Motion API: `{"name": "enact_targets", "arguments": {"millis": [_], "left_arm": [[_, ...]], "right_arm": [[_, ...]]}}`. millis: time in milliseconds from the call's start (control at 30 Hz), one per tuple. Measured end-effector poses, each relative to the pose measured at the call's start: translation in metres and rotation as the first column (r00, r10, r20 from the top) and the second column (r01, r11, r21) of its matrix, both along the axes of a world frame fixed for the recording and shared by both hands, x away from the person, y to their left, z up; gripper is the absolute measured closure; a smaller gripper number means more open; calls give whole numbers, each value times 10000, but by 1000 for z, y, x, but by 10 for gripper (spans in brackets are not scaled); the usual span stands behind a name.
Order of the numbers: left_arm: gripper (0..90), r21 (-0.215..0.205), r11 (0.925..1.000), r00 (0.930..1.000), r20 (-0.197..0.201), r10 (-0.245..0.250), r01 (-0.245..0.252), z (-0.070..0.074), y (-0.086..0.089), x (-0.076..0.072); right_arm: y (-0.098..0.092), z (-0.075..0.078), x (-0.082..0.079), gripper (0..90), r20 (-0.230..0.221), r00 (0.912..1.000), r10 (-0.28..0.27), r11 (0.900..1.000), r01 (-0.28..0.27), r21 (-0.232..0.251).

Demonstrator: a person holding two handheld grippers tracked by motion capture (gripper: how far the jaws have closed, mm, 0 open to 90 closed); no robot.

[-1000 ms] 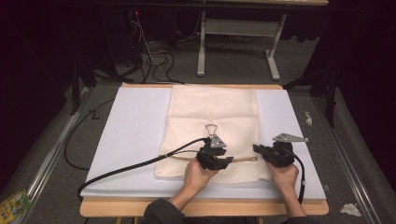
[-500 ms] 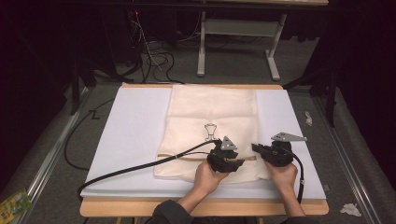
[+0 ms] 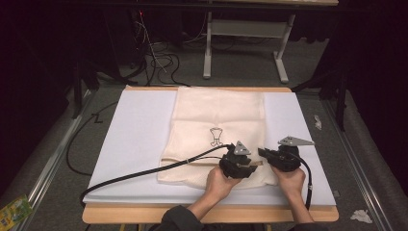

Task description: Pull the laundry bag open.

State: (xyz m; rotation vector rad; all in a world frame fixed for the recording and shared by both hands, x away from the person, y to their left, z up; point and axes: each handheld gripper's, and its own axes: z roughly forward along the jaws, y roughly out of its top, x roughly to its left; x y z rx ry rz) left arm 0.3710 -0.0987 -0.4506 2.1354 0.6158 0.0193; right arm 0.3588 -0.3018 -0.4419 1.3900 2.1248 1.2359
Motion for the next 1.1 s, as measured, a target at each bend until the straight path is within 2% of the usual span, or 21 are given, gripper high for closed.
{"name": "enact_targets", "arguments": {"millis": [67,167,467,633,733,900,967,1100], "left_arm": [[659,62,10000,10000,-15,-48,48,-1,-3,0],[662,-144,9999,9996,-262,79,-83,-5,-6,4],[636,-52,9998,9991,-382,184,-186,-11,-8,7],[641,-325,9995,9991,-433,-15,1,-12,-8,8],[678,-422,9989,9994,-265,-224,213,-12,-7,7],[727,-548,9977,9987,-289,-416,400,-10,-7,6],[743,-694,9967,9986,-288,-442,421,-9,-7,5],[773,-700,9969,9989,-299,-369,347,-9,-7,6]], "right_arm": [[0,0,-1,876,-50,10000,-42,10000,43,64],[0,-1,-1,875,23,10000,65,9999,-65,116],[2,0,-2,876,-2,9999,173,9995,-173,261],[3,-1,0,876,27,9997,235,9991,-235,367],[3,0,-1,875,37,9995,300,9991,-301,292],[5,-1,-1,875,11,9996,280,9992,-280,270],[5,-1,0,875,3,9994,341,9991,-341,240],[6,-1,0,875,-22,9994,346,9990,-346,269]]}}
